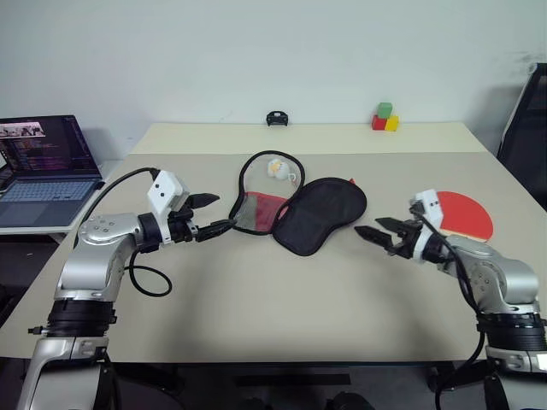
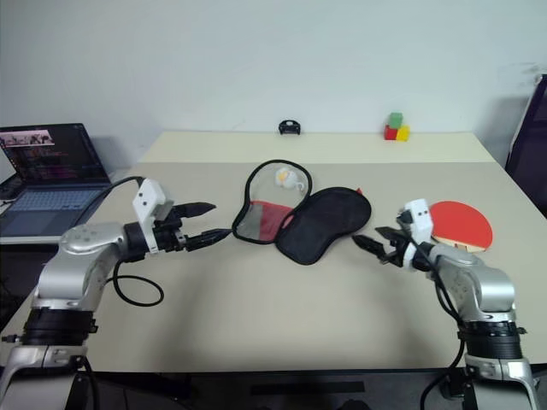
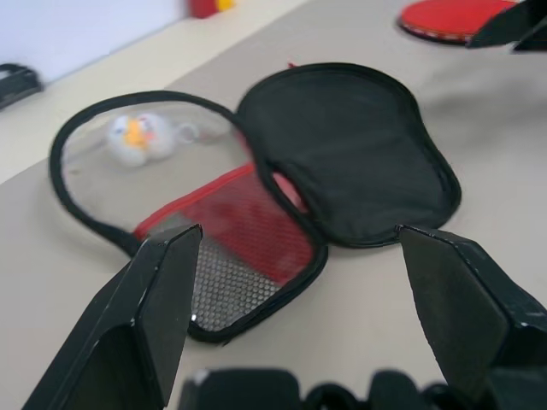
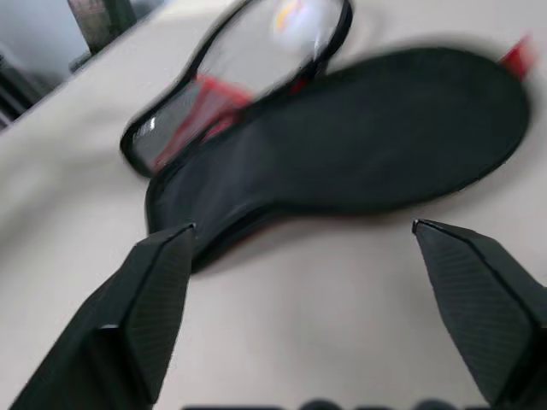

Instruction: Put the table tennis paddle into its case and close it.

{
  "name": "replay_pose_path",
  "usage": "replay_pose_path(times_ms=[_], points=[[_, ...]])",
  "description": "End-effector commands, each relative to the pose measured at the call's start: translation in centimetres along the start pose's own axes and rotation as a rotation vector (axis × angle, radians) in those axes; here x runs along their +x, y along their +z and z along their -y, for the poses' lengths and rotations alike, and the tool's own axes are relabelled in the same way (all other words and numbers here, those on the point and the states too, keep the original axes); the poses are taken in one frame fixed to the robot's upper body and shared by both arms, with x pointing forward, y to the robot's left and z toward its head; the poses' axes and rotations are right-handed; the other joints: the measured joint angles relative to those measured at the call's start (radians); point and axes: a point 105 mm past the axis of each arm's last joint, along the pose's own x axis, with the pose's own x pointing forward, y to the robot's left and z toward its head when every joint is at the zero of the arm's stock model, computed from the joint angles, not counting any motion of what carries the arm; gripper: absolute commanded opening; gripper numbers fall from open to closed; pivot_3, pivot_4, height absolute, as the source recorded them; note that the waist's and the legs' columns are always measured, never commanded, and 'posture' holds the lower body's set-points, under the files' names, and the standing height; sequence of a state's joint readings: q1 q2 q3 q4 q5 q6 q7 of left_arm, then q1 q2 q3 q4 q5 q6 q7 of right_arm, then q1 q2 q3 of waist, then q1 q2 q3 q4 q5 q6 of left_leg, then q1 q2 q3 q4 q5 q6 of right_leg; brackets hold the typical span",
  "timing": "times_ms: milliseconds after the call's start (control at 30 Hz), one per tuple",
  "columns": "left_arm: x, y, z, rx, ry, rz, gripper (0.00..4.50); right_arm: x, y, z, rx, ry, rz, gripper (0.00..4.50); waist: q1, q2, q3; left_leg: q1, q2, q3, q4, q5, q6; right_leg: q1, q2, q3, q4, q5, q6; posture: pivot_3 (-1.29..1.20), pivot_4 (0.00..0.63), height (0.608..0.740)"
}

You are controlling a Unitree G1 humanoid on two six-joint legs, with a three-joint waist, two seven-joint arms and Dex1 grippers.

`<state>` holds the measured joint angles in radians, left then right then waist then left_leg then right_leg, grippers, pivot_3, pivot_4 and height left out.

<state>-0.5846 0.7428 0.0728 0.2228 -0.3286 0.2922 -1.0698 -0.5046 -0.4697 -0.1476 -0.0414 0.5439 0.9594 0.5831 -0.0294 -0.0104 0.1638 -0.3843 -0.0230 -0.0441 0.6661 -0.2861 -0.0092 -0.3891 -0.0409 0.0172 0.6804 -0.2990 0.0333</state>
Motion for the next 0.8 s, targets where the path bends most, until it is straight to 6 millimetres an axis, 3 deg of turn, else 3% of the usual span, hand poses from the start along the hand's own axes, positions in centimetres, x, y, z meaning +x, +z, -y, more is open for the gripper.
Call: replay_pose_path(times_ms=[33,467,800], points=[[-0.1,1.5,-0.6,0.067,-0.013,0.015,4.01,1.2,1.1,-1.5,0.022,0.017,0.015,4.47,-0.001,0.000,0.000,0.000,0.000,0.000,0.000,0.000,0.000,0.000,0.000,0.000,0.000,0.000,0.000,0.00,0.150,0.740],[0.1,1.9,-0.7,0.102,-0.019,0.006,4.01,7.3,-0.3,-2.5,0.042,-0.004,-0.024,4.47,-0.003,0.000,0.000,0.000,0.000,0.000,0.000,0.000,0.000,-0.001,0.001,0.000,0.000,0.000,0.000,0.00,0.150,0.740],[-0.2,1.7,-0.6,0.103,-0.006,-0.001,4.01,9.1,0.2,-4.4,0.078,0.051,0.015,4.47,-0.004,0.000,0.000,0.000,0.000,0.000,0.000,0.000,0.000,-0.001,0.001,0.000,0.000,0.000,0.000,0.00,0.150,0.740]])
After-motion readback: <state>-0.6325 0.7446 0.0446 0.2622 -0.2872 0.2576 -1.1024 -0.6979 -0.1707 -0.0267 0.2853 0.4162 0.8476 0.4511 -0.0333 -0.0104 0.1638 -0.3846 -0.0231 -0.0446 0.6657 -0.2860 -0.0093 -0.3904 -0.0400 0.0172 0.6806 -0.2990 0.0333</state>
